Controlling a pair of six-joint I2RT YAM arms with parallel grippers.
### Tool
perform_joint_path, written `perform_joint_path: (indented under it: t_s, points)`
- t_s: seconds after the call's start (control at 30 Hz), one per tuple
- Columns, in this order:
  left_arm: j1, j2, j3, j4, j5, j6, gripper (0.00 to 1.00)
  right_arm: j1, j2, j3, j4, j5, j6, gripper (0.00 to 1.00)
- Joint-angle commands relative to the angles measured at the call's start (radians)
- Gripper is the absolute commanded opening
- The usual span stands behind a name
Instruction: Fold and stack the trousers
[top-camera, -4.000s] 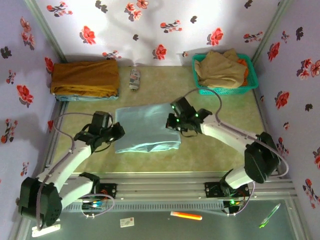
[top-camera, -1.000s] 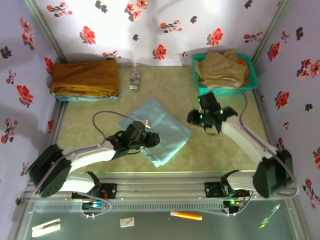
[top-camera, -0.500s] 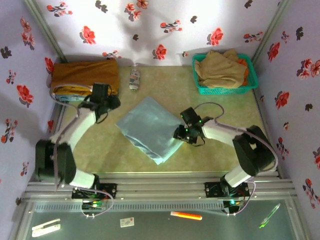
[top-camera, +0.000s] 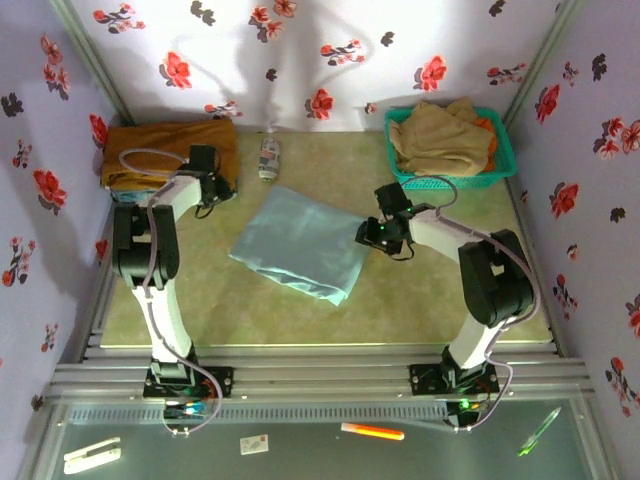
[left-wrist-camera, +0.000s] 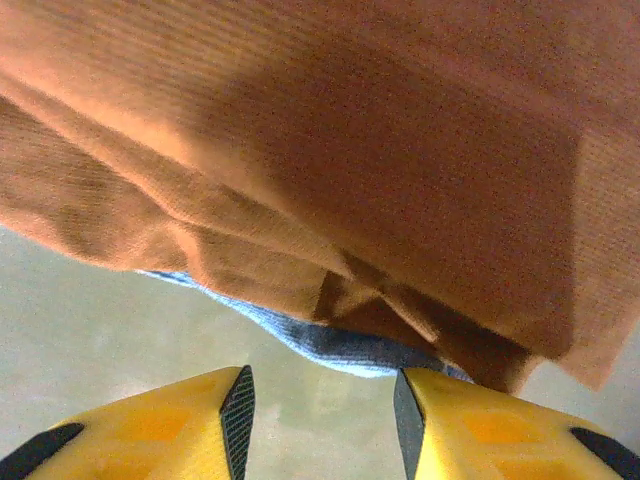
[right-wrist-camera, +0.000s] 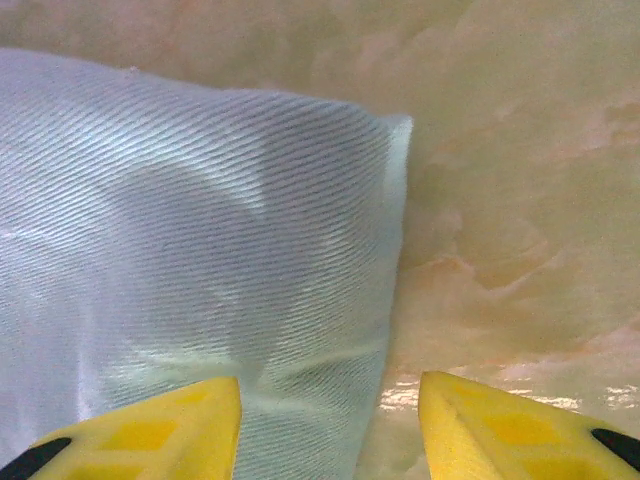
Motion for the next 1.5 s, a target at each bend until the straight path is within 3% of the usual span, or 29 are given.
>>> perform_joint_path:
  t_s: [0.0,0.3,0.43,0.6,0.87,1.03,1.27,1.47]
  points:
    - [0.002,0.028,0.032,0.049,0.024,0.026,0.43,0.001,-0.04,-0.018,-0.017,-0.027,-0.025,0.51]
    - [0.005,0.084,0.049,0.132,0.061,-0.018,0.41,0.002,-0.058,-0.047,-0.008,-0.039,-0.025,0.51]
    - [0.013,0.129,0.082,0.135,0.07,-0.029,0.27,0.001,-0.069,-0.049,-0.014,-0.037,-0.027,0.51]
    - [0.017,0.15,0.096,0.117,0.087,-0.032,0.0,0.001,-0.076,-0.049,-0.017,-0.035,-0.028,0.51]
    - [-0.015,-0.053,-0.2,0.273,0.109,-0.111,0.0,0.0,-0.082,-0.034,-0.025,-0.024,-0.034,0.51]
    - [-0.111,-0.177,-0.364,0.354,0.09,-0.156,0.0,-0.008,-0.093,-0.034,-0.035,-0.018,-0.044,0.51]
    - [-0.245,-0.258,-0.468,0.395,0.041,-0.218,0.0,-0.037,-0.165,-0.07,-0.065,-0.006,-0.061,0.51]
    - [-0.285,-0.327,-0.516,0.384,-0.026,-0.263,0.0,-0.081,-0.266,-0.117,-0.112,0.01,-0.083,0.52]
